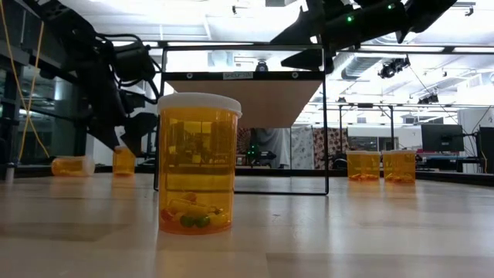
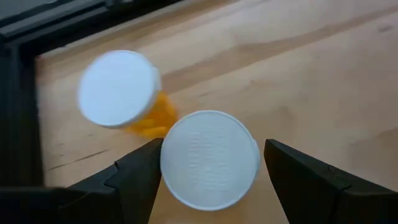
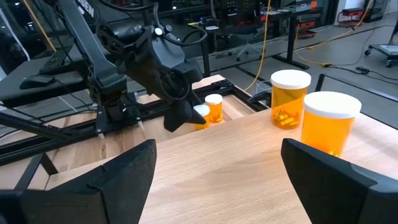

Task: Pick and place medicine bottles onto shelf by color
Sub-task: Put the orange pill bottle on the shelf

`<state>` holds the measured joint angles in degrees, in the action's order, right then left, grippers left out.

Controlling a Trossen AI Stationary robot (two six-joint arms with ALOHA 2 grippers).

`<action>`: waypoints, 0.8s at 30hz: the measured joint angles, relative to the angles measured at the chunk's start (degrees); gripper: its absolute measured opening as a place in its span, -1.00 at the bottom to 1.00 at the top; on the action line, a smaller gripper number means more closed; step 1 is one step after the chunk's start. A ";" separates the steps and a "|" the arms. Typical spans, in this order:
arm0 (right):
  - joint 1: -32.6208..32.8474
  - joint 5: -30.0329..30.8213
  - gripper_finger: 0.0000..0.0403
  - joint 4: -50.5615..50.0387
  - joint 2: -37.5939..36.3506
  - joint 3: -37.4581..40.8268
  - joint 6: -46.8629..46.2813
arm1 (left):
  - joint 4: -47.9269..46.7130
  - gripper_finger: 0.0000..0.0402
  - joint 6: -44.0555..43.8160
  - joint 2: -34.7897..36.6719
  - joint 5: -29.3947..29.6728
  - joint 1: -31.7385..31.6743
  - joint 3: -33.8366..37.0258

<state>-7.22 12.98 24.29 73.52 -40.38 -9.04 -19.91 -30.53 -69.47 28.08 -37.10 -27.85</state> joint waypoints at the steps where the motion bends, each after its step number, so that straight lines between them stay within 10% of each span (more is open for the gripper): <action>1: 0.00 0.22 0.67 0.00 0.00 0.00 0.00 | 0.15 0.34 0.52 0.00 -0.73 0.00 0.02; 24: 0.00 0.39 0.67 0.00 0.00 0.00 0.01 | 1.26 -0.02 3.68 0.54 -4.18 0.02 0.02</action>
<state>-7.22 13.37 24.29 73.52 -40.38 -9.03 -18.66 -26.86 -68.93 23.90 -37.08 -27.83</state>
